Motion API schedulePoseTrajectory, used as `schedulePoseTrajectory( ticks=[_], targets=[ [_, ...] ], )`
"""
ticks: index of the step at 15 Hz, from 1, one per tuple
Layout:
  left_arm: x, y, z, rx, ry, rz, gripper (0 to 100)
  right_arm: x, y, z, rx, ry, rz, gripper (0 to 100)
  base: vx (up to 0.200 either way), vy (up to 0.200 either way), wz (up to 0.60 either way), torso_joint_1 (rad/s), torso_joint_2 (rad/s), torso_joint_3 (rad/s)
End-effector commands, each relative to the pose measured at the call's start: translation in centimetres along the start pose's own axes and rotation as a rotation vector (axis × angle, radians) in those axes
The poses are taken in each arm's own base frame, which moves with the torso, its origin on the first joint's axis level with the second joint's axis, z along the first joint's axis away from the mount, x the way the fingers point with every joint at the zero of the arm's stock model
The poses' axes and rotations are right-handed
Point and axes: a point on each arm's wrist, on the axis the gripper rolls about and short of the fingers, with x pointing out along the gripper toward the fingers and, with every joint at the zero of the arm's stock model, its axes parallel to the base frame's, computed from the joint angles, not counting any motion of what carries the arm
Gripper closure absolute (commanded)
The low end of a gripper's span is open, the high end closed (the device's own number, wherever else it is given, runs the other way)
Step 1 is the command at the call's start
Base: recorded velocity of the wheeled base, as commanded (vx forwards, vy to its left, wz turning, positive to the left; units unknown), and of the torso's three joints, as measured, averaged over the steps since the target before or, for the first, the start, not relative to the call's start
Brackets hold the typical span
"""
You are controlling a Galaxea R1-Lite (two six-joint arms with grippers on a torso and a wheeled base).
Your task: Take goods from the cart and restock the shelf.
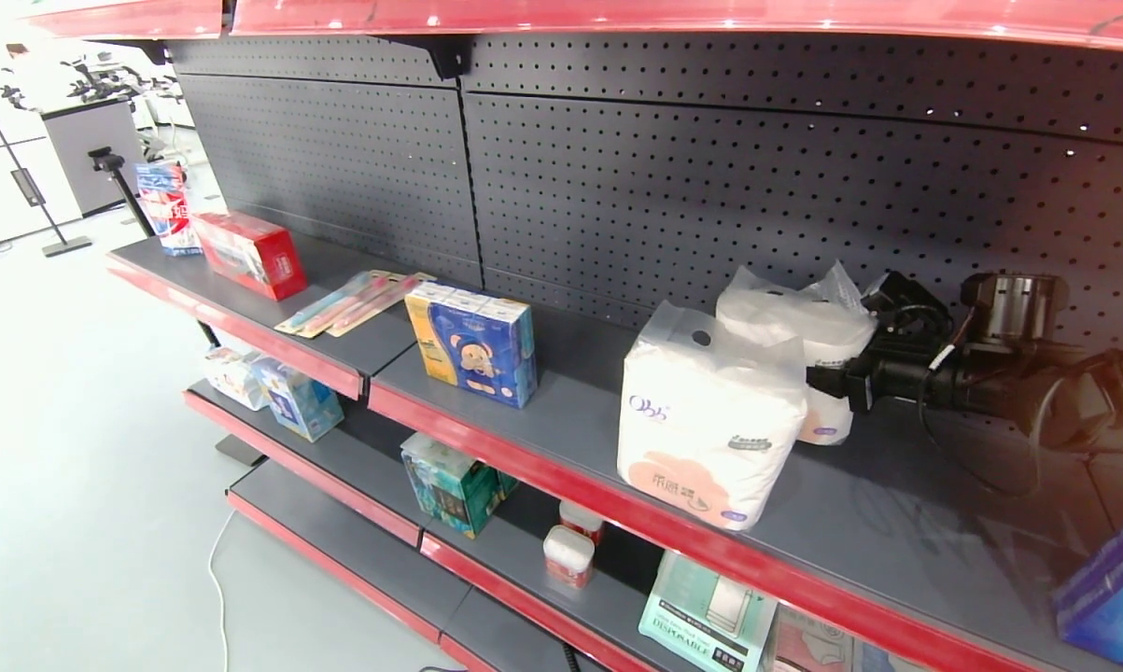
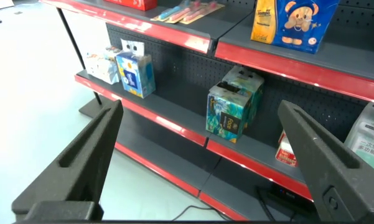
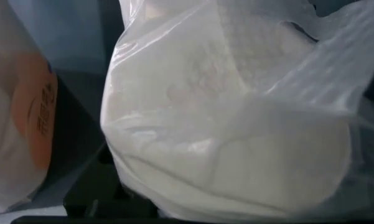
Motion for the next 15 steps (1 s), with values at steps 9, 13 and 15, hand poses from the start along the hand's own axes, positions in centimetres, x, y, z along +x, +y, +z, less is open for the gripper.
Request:
schedulePoseTrajectory(
  ticks=[9, 13, 15],
  targets=[
    [0.0, 0.0, 0.0, 0.0, -0.001, 0.001, 0, -0.5, 0.7, -1.8, 0.019, 0.001, 0.083, 100, 0.0, 0.0, 0.0, 0.0, 0.0, 0.0],
    [0.0, 0.0, 0.0, 0.0, 0.001, 0.001, 0, -0.3, 1.1, -1.4, 0.044, -0.005, 0.096, 100, 0.0, 0.0, 0.0, 0.0, 0.0, 0.0],
    [0.0, 0.0, 0.0, 0.0, -0.001, 0.001, 0, 0.0, 1.5, -1.1, 0.061, -0.008, 0.11, 100, 0.0, 0.0, 0.0, 0.0, 0.0, 0.0]
  ],
)
